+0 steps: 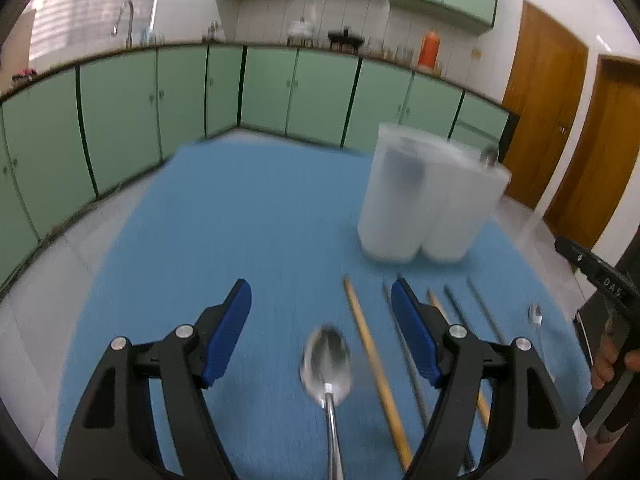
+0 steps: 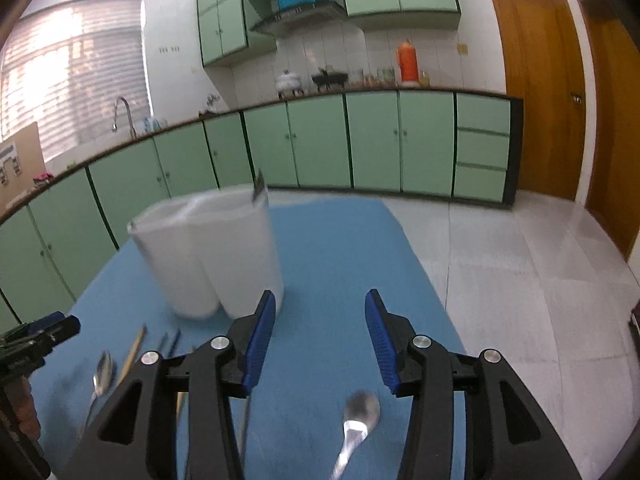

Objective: Organize utensils
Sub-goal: 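Grasp a large silver spoon with the left tool while the right tool grasps another silver spoon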

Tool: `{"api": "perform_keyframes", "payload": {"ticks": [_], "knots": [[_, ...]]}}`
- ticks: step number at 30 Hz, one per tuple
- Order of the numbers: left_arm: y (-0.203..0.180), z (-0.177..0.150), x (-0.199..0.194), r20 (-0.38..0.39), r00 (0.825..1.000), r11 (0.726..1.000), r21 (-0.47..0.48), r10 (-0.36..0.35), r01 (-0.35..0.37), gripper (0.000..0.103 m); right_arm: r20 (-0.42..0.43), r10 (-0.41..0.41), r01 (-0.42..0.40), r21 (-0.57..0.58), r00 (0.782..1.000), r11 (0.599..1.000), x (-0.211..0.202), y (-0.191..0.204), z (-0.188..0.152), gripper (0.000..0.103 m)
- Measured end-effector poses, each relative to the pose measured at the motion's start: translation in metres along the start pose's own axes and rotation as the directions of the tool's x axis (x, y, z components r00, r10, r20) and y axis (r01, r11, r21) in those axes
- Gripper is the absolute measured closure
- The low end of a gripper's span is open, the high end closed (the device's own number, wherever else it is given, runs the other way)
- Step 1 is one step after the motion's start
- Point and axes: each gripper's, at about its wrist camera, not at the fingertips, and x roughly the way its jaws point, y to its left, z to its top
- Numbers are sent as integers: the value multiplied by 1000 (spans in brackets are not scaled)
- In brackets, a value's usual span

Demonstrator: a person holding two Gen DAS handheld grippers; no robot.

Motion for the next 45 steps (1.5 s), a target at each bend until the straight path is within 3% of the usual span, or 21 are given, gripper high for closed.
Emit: {"api": "perform_keyframes", "payload": {"ticks": [7, 12, 16, 18, 20, 22, 36, 45], "knots": [[4, -20, 21, -125, 992, 999, -24, 33, -37, 35, -85, -49, 47, -33, 995, 998, 1, -6, -27, 57], [12, -18, 34, -168, 986, 999, -45, 21, -29, 48, -116, -58, 54, -36, 992, 998, 3, -15, -33, 57], [7, -16, 39, -172, 985, 999, -29, 15, -20, 50, -128, -64, 59, -41, 990, 997, 5, -20, -37, 57], [5, -17, 40, -173, 985, 1000, -19, 15, -19, 54, -135, -63, 58, -45, 989, 997, 6, -21, -40, 57], [3, -18, 42, -173, 985, 1000, -4, 20, -21, 66, -140, -66, 59, -50, 988, 997, 6, -21, -42, 57], [2, -18, 41, -172, 985, 1000, -1, 15, -16, 68, -148, -69, 62, -52, 987, 997, 7, -22, -44, 57], [0, -22, 38, -157, 988, 1000, -20, 1, -4, 69, -269, -21, 13, -31, 963, 999, 12, -23, -46, 57], [4, -21, 36, -147, 989, 1000, -26, 8, -12, 69, -332, -33, 39, 12, 943, 999, 42, -28, -42, 57]]}}
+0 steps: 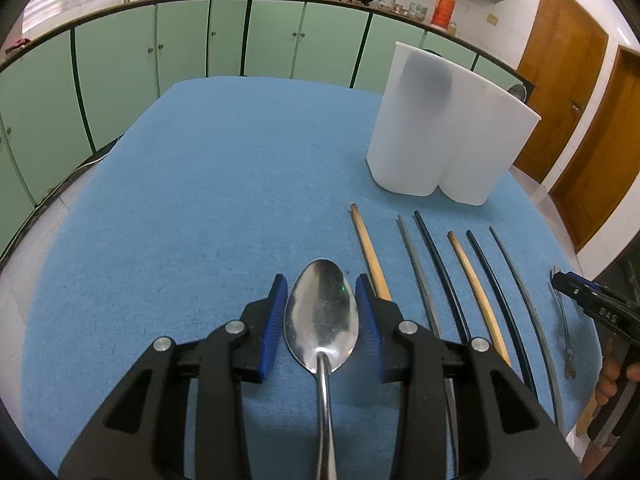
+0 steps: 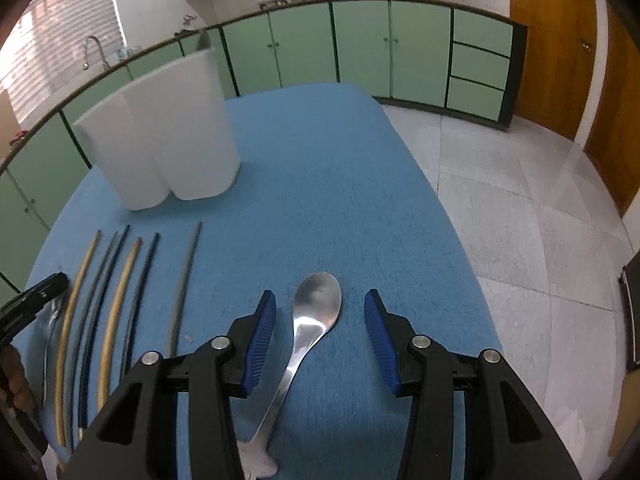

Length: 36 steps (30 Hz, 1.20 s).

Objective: Organize utensils
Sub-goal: 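Grasp a large silver spoon with the left tool while the right tool grasps another silver spoon, then carry both silver spoons over the white holder and lower them in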

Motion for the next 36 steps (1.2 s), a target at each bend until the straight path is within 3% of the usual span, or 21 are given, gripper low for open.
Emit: {"api": "perform_keyframes", "payload": {"ticks": [2, 6, 14, 15, 19, 23, 32, 36], "knots": [[0, 0, 0, 0, 1000, 1000, 1, -1, 1, 69, 3, -17, 17, -4, 1000, 1000, 2, 2, 2, 57], [0, 1, 0, 2, 1000, 1000, 3, -5, 5, 69, 0, -49, 49, -12, 999, 999, 5, 7, 2, 70], [-2, 0, -2, 9, 1000, 1000, 6, -4, 4, 69, -3, -69, 69, -21, 998, 997, 4, 12, -1, 70], [-2, 0, -2, 10, 1000, 1000, 6, -4, 3, 69, -1, -70, 70, -24, 998, 997, 4, 13, -2, 75], [-4, 0, -3, 15, 1000, 1000, 9, -4, 4, 69, 14, -77, 78, -65, 997, 995, 5, 20, -1, 76], [-6, 1, -7, 26, 1000, 1000, 14, 0, 0, 69, 30, -22, 24, -80, 999, 996, 0, 23, 1, 76], [-11, 5, -30, 105, 994, 1000, 18, -23, 21, 69, 204, 66, -36, -147, 977, 988, -40, 39, 3, 77], [-16, 7, -47, 185, 981, 998, 21, -57, 55, 69, 260, 90, -50, -156, 961, 987, -54, 40, 6, 77]]}}
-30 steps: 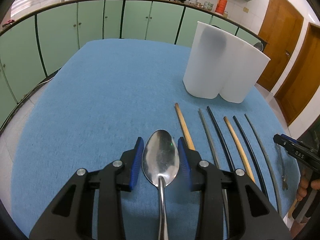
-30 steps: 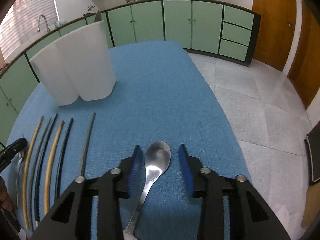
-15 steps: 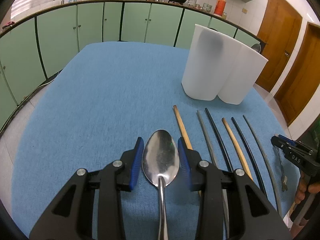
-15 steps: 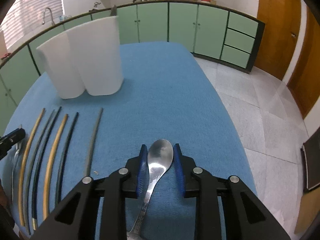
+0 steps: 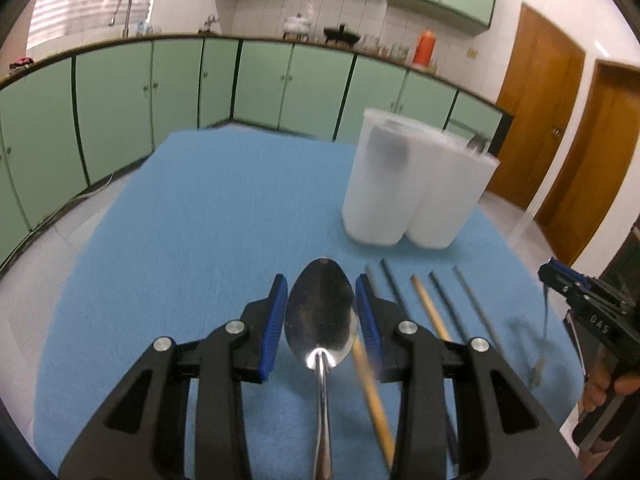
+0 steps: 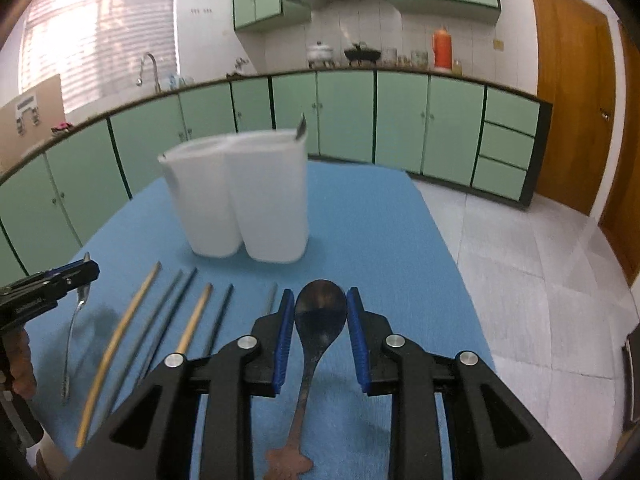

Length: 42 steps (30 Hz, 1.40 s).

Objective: Organize utensils
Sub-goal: 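Carry both silver spoons over the white holder and lower them in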

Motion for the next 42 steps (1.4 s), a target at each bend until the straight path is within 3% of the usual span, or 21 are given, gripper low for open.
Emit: {"api": "perform_keyframes", "payload": {"ticks": [5, 13, 31, 35, 42], "knots": [[-4, 7, -20, 115, 992, 999, 5, -46, 46, 69, 79, 16, -18, 12, 997, 1000, -13, -3, 8, 77], [-7, 21, -43, 259, 963, 997, 9, -75, 75, 69, 158, 45, -52, 37, 986, 998, -22, -7, 26, 77], [-17, 52, -56, 368, 926, 996, 22, -88, 86, 69, 257, 73, -72, -15, 964, 997, -35, 6, 68, 77], [-25, 74, -62, 413, 905, 995, 43, -102, 93, 69, 307, 83, -74, -43, 948, 996, -44, 9, 91, 77], [-51, 131, -70, 506, 848, 987, 80, -158, 136, 69, 365, 104, -93, -48, 925, 994, -46, 12, 133, 77]]}}
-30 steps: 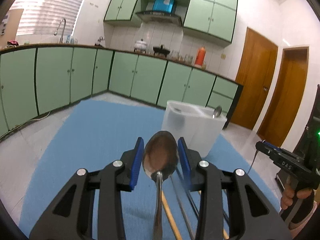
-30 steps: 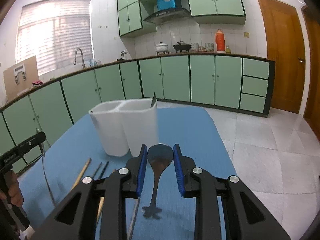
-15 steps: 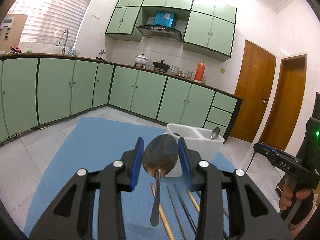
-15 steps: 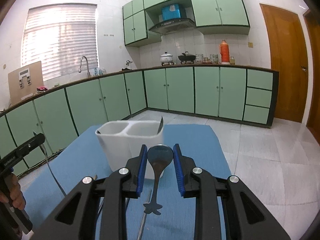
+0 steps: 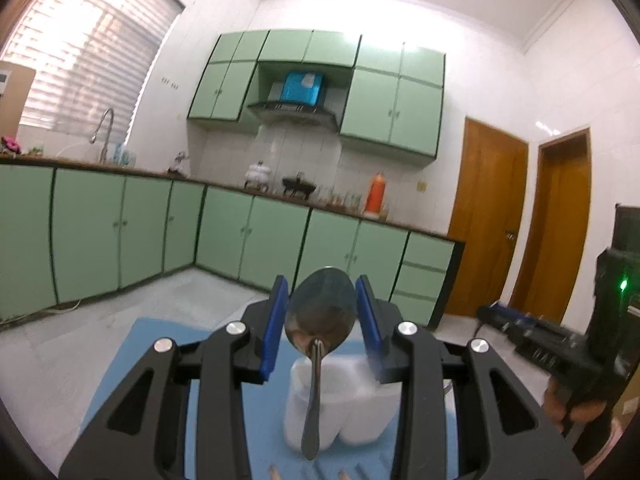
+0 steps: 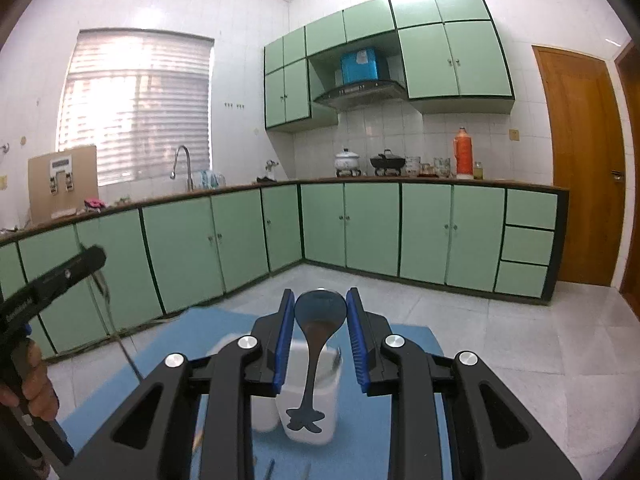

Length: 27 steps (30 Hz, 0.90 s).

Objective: Organize utensils
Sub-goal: 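Carry both silver spoons over the white holder and lower them in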

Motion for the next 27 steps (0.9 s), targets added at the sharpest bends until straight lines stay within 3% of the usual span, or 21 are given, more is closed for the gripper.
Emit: {"api": "perform_keyframes", "payload": {"ticks": [4, 8, 15, 27], "knots": [[-17, 22, 24, 50, 998, 999, 13, -37, 36, 69, 17, -2, 2, -2, 1000, 1000, 17, 0, 17, 77], [-27, 25, 55, 59, 997, 998, 21, -55, 54, 69, 20, -17, 17, -4, 1000, 1000, 41, 0, 22, 77], [-18, -9, 114, -18, 999, 999, 19, -41, 42, 70, -24, -43, 43, -8, 999, 999, 88, -6, 5, 77], [6, -52, 135, -113, 993, 999, 21, -29, 32, 69, -46, 24, -23, 14, 999, 1000, 100, -6, -19, 77]]}}
